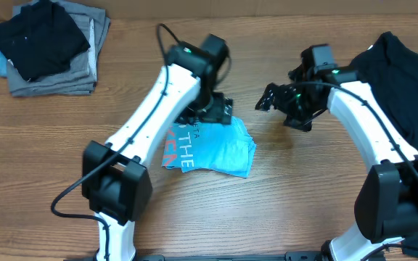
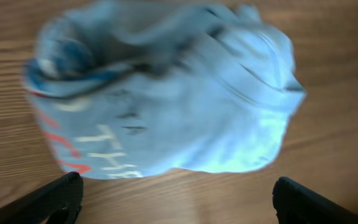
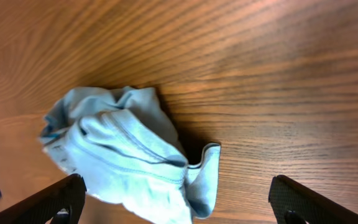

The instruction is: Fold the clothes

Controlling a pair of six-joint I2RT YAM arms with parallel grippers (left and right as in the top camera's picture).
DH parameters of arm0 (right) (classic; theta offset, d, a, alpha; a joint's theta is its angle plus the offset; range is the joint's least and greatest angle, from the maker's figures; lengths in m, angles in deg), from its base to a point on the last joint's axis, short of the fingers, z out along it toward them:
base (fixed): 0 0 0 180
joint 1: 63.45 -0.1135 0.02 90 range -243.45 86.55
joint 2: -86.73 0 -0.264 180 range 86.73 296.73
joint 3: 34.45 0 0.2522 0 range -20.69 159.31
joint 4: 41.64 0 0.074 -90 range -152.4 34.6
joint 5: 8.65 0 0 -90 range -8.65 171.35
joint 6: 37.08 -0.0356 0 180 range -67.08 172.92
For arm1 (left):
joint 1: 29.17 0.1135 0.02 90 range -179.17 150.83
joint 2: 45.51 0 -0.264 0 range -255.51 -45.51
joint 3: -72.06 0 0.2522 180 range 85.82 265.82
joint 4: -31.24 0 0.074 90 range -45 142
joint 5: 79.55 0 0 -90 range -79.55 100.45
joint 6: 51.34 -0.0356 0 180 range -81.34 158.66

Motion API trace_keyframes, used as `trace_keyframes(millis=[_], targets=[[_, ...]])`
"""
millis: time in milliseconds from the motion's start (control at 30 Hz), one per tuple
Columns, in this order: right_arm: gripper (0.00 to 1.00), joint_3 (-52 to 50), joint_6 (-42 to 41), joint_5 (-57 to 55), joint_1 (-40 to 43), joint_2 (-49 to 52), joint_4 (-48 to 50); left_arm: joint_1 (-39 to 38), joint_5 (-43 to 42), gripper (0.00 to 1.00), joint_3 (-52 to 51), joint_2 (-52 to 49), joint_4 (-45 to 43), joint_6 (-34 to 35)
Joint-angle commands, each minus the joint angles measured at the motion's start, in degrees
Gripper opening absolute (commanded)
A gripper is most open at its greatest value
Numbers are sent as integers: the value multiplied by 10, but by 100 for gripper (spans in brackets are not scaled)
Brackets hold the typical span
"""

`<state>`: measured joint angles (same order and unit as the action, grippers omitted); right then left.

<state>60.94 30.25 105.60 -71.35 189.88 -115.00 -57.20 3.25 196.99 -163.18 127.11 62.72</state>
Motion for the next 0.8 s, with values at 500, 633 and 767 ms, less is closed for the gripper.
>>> trace_keyframes(millis=[500,633,767], targets=[[28,-10,29,40,-87,2,74,85,13,72,-94,-8,-21,-8],[5,-10,25,41,-108,9,88,93,11,44,-125,-8,-39,-2],[4,-10,25,68,-123,30,100,94,-9,18,-141,-8,-57,-3]])
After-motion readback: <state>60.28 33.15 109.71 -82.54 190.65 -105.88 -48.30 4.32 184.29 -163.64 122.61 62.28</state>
